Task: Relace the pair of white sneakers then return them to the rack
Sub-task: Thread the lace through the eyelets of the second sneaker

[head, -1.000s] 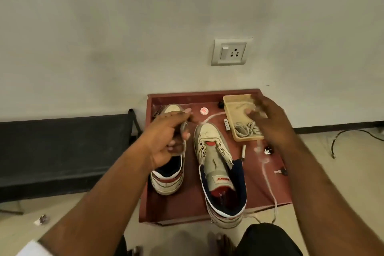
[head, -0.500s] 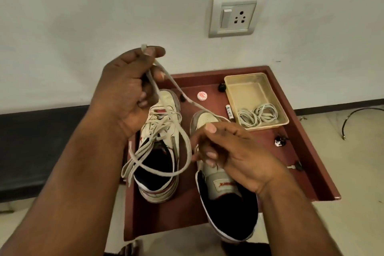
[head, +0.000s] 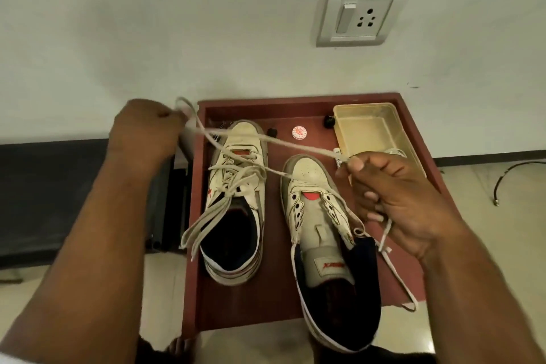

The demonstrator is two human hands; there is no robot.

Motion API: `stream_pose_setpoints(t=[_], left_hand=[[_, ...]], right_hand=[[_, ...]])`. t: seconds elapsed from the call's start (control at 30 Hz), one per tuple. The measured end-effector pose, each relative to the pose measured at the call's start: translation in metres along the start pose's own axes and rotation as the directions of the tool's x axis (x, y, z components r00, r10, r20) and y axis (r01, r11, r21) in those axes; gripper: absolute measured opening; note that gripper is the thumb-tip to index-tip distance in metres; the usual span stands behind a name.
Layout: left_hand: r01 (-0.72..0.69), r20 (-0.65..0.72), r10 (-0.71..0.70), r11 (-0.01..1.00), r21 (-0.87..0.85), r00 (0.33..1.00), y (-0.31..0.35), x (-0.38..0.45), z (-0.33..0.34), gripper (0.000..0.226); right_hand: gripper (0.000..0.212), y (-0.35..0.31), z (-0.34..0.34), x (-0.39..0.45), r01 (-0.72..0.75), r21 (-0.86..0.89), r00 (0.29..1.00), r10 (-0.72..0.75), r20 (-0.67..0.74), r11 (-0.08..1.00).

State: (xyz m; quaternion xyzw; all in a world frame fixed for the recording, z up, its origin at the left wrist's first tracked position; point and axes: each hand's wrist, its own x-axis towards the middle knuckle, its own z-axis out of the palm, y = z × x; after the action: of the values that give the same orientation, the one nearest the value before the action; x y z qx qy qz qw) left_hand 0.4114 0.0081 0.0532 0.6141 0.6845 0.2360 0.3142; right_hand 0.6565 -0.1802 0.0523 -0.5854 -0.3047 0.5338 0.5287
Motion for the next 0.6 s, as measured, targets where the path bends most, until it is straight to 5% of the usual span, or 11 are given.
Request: stream_pose_setpoints(t=[0.03,0.07,0.13,0.2,0.23,0.27,0.37,0.47,0.6], left_hand=[[-0.050,-0.014,0.054,0.977,0.209,0.998,0.002,-0.006,0.000,0.038],[-0.128,-0.010,0.134,0.961,0.244,0.991,0.011,-0.016,0.001,0.040],[-0.298,0.209,0.309,0.951,-0.083,0.928,0.037,-0.039,0.006,0.034],[-0.199,0.596,0.375,0.919,-0.342,0.710,0.054,-0.064,0.024,0.035],[-0.192,0.696,0.387,0.919,-0.345,0.605,0.056,-0.071,0.034,0.036],[-0.223,0.725,0.389,0.921,-0.319,0.568,0.054,-0.073,0.040,0.030],[-0.324,0.609,0.313,0.941,-0.097,0.729,0.045,-0.055,0.039,0.004],[-0.379,0.494,0.232,0.899,0.221,0.838,0.040,-0.046,0.030,0.007],[-0.242,0.665,0.268,0.961,-0.134,0.697,0.051,-0.077,0.048,0.035]], right_hand=[[0.025,0.001,0.004,0.001,-0.001,-0.045,1.000,0.001,0.006,0.999],[0.024,0.002,0.009,0.002,0.002,-0.082,1.000,0.000,0.024,0.997],[0.023,0.003,0.020,0.006,0.022,-0.133,0.998,-0.013,0.067,0.991],[0.023,0.005,0.023,0.010,0.036,-0.151,0.997,-0.025,0.079,0.988],[0.023,0.006,0.020,0.011,0.032,-0.158,0.997,-0.021,0.071,0.987],[0.023,0.007,0.016,0.012,0.024,-0.176,0.998,-0.014,0.058,0.984],[0.023,0.009,-0.002,0.012,0.002,-0.271,1.000,-0.001,0.005,0.963],[0.018,0.012,-0.003,0.016,0.004,-0.350,1.000,-0.006,-0.003,0.937],[0.017,0.018,0.019,0.029,-0.013,-0.433,0.997,0.047,0.066,0.901]])
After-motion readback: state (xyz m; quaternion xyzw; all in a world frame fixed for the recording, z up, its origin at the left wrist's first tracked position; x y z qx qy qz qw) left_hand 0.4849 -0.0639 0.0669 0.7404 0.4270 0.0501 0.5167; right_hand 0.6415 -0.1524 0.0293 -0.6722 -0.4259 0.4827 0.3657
